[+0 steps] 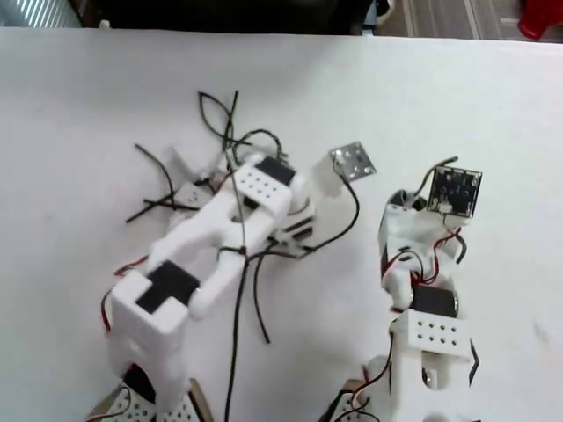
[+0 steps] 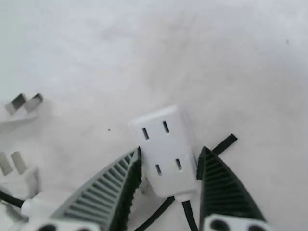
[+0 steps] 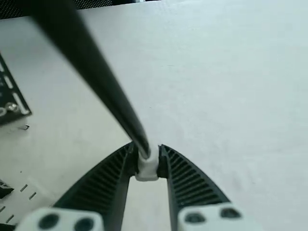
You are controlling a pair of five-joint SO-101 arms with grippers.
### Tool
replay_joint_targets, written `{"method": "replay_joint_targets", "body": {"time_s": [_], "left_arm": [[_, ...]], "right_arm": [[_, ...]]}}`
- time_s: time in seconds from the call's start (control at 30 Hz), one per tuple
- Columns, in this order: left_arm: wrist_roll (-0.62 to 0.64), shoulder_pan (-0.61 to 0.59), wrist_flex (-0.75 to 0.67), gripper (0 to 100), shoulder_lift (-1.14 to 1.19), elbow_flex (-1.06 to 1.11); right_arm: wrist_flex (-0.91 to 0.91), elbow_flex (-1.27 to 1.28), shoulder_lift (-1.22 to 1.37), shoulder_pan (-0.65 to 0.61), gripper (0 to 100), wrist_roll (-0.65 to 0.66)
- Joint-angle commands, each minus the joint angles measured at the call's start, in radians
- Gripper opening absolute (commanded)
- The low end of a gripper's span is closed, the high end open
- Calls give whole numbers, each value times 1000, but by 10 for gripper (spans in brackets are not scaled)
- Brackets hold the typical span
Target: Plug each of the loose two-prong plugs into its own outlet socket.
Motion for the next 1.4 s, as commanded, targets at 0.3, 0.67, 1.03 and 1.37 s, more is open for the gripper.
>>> {"method": "replay_joint_targets", "body": {"time_s": [0.3, 0.67, 1.03, 1.37], "left_arm": [[15, 94, 66, 133, 13, -87], [17, 116, 68, 181, 10, -89], [86, 58, 233, 227, -76, -218], [78, -31, 239, 255, -13, -207]], "right_arm": [[-24, -37, 2, 18, 16, -5], [-16, -54, 1, 44, 16, -9], [-16, -52, 4, 41, 16, -9], [-16, -52, 4, 41, 16, -9]]}}
